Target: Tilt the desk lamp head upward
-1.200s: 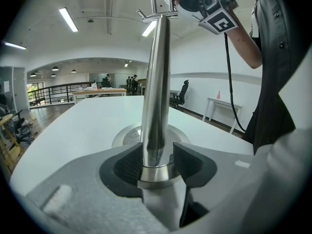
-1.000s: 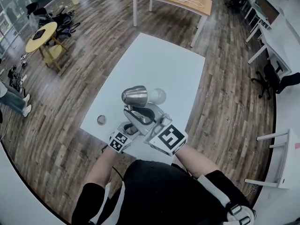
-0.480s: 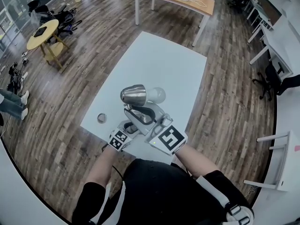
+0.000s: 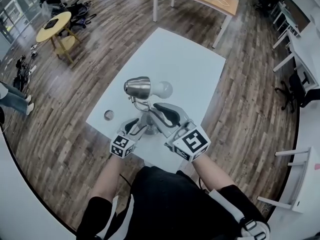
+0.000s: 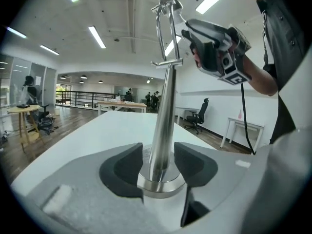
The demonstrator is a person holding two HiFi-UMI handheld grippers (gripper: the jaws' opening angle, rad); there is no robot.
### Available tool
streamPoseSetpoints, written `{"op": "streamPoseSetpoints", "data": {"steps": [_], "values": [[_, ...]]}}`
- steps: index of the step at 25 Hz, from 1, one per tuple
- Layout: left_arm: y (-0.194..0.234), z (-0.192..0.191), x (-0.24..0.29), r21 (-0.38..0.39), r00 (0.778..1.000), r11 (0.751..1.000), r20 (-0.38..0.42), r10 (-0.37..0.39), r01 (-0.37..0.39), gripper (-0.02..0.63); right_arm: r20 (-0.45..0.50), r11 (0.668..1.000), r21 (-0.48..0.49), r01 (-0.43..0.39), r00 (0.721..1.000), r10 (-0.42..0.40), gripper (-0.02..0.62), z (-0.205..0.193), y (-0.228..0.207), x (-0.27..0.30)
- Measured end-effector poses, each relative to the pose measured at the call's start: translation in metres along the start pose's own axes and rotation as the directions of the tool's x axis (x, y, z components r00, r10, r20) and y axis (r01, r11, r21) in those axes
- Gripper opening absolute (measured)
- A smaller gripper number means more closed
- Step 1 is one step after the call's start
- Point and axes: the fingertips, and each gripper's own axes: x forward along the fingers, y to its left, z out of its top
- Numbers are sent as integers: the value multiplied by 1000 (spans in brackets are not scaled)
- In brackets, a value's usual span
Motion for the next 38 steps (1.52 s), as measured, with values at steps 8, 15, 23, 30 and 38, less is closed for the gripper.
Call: {"op": "streamPoseSetpoints", "data": {"steps": [8,15,23,30,38], "values": [[-20,62,-47,-56,970,986,180,164,-157,190,58,998,-5,63,996,-62,17,16,-18,-75],[-76,104,-101,-80,902,958,322,286,-275,3,-6,992,-51,115,993,-115,6,1,-21,-141],[-150,94,-157,-168,838,920,380,391,-353,0,59,999,42,2,998,-5,5,-5,25,-183],[-178,96,-202,-235,785,904,450,426,-357,0,87,998,56,38,995,-43,5,-5,40,-215],[-188,91,-246,-233,782,905,455,426,-357,0,130,990,109,87,986,-101,5,1,57,-225]]}}
